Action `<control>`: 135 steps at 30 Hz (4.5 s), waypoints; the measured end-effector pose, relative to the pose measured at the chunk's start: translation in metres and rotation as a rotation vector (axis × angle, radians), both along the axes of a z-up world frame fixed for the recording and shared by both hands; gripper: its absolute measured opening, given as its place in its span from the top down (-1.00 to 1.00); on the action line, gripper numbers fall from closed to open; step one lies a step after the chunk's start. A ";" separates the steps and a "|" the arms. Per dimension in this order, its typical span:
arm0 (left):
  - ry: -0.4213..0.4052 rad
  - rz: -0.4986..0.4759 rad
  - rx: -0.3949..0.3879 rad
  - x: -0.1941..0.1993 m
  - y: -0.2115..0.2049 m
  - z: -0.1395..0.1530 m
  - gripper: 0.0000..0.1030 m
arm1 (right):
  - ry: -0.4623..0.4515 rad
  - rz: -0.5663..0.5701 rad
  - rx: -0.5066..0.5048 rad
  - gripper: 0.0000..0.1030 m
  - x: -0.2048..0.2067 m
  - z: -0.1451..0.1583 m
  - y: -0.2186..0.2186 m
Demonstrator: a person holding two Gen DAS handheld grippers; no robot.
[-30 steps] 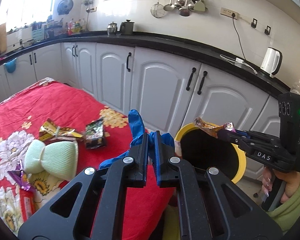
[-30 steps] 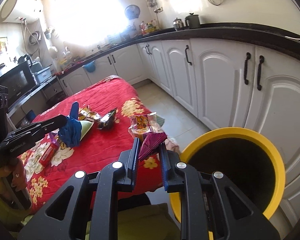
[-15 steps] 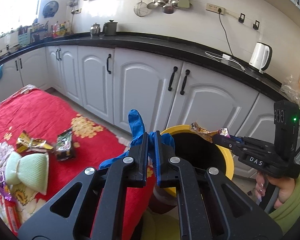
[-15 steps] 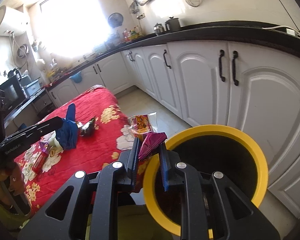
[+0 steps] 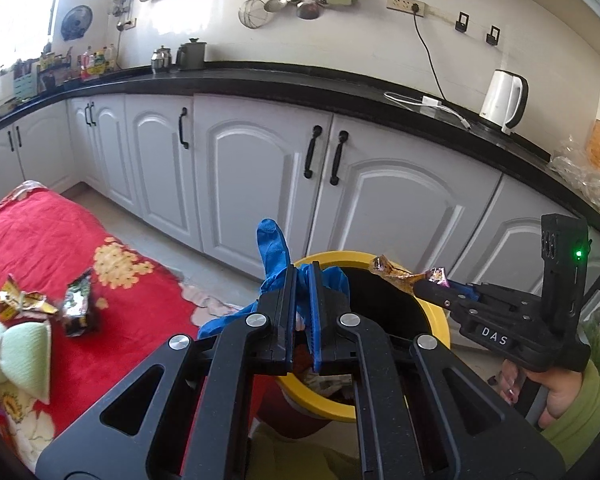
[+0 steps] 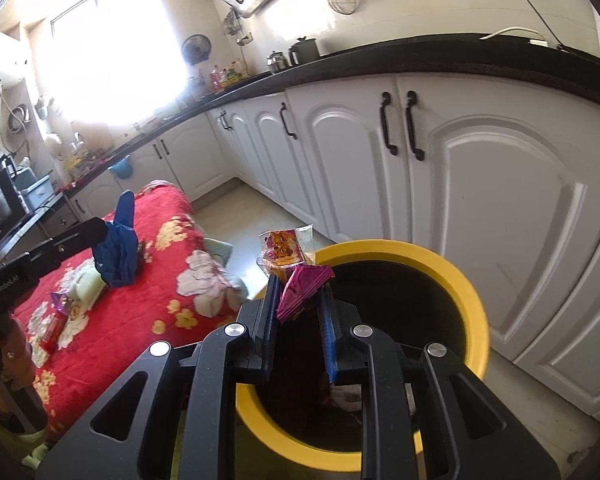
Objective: Collect trash
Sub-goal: 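Carry the blue item and pink wrapper over the yellow bin with both tools, then open both tools to drop the blue item and pink wrapper into the bin, then move both tools back over the table toward the red can and green pad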
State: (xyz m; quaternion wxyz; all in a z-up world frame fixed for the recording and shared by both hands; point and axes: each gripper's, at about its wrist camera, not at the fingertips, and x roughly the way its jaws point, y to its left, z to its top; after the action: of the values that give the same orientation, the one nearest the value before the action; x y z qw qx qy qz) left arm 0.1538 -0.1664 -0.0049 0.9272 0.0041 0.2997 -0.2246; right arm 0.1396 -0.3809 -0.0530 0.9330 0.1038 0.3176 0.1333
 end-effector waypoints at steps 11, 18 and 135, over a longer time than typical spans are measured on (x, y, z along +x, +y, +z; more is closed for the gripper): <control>0.029 -0.050 0.011 0.013 -0.029 -0.014 0.95 | 0.038 -0.029 -0.031 0.64 -0.001 -0.019 -0.012; 0.041 -0.076 0.024 0.023 -0.048 -0.022 0.95 | 0.086 -0.042 -0.032 0.64 0.000 -0.035 -0.019; -0.120 0.612 0.059 -0.084 0.271 0.027 -0.80 | -0.117 0.337 -0.108 -0.85 -0.014 0.055 0.213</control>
State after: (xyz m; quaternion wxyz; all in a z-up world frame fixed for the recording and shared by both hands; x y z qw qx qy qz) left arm 0.0693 0.1043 0.0225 0.9673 -0.0461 0.2381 0.0743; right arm 0.1257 -0.1683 0.0021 0.9187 -0.0089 0.2823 0.2762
